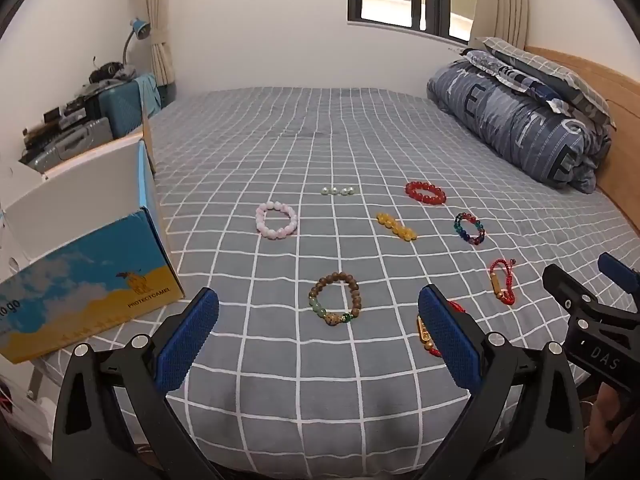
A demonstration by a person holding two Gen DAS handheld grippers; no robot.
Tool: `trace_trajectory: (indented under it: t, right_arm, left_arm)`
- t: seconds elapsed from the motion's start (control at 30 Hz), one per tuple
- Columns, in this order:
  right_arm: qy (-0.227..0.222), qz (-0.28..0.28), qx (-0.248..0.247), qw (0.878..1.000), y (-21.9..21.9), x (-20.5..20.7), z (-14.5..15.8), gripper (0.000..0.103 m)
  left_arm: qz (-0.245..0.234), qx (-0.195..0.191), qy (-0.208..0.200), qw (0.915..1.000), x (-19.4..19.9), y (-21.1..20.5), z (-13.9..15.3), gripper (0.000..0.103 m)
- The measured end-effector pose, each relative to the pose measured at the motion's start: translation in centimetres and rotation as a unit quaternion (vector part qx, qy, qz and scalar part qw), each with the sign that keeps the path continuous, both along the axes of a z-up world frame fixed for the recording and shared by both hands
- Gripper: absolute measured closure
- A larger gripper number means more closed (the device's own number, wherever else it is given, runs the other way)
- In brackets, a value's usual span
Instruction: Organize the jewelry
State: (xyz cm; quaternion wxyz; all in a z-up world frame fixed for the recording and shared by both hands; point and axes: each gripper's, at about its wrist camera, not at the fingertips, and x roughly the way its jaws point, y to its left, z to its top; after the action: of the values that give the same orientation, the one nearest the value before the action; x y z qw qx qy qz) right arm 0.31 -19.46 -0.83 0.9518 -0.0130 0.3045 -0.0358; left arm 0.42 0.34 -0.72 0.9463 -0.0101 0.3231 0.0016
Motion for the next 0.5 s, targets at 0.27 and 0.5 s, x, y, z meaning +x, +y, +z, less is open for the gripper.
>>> trace_trajectory:
  t: [0.27,0.5]
  right_arm:
    - [-0.002,0.0,-0.002,1.0,0.05,-0.06,0.1,0.007]
    - [-0.004,0.002,-0.002,1.0,0.13,-0.12,0.15,0.007]
  left_arm:
    - [0.0,-0.004,0.004,1.0,0.09,-0.06,-0.17,0.006]
    - [-0.002,-0.005,0.001,1.0,0.07,-0.3,-0.04,0.006]
